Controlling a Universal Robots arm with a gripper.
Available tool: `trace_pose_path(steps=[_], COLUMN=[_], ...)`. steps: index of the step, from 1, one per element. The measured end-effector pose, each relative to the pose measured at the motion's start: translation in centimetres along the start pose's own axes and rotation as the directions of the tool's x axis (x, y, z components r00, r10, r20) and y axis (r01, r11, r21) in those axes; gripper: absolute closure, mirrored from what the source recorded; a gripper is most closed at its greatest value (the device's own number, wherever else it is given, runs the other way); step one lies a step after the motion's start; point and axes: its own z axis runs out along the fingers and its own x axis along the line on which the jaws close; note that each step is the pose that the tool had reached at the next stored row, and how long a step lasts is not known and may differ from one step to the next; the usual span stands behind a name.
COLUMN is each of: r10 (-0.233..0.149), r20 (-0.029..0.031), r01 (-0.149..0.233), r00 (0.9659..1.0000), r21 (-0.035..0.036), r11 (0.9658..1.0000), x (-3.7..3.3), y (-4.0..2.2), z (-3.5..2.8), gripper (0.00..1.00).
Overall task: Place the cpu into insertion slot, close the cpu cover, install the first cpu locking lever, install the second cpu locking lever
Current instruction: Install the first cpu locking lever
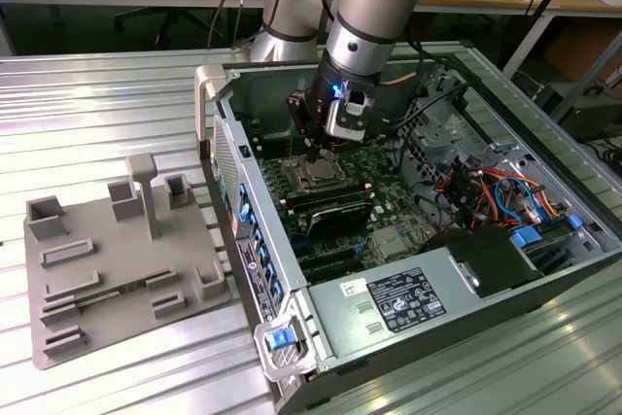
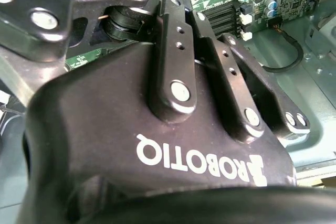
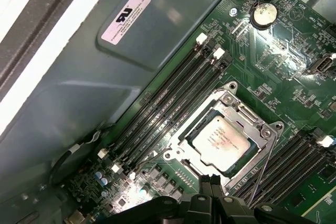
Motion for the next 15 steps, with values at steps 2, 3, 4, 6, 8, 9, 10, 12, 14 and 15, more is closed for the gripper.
trace_pose_path(steps=[2,3,4,6,8,9,10,12,14,15], r10=[-0.002,-0.002,-0.004,-0.007,-0.014,-0.019,-0.023,-0.035,-0.051,-0.060], r20=[-0.0004,-0.0007,-0.0010,-0.0011,-0.0028,-0.0045,-0.0074,-0.0131,-0.0144,-0.0145], r01=[0.002,0.002,0.004,0.007,0.014,0.019,0.023,0.035,0.051,0.060], r00=[1.0000,1.0000,1.0000,1.0000,0.9999,0.9998,0.9997,0.9993,0.9986,0.9981], r21=[-0.0004,-0.0006,-0.0008,-0.0008,-0.0021,-0.0034,-0.0063,-0.0112,-0.0122,-0.0121], r11=[1.0000,1.0000,1.0000,1.0000,0.9999,0.9998,0.9997,0.9993,0.9986,0.9981], x=[0.00,0.00,0.00,-0.01,-0.01,-0.01,-0.01,0.00,0.00,0.00], y=[0.00,0.00,0.00,0.00,-0.01,-0.01,0.00,0.00,0.00,0.00], z=[0.00,0.00,0.00,0.00,0.00,0.00,0.00,0.00,0.01,0.01], gripper=[0.89,0.89,0.89,0.89,0.89,0.89,0.89,0.89,0.89,0.89])
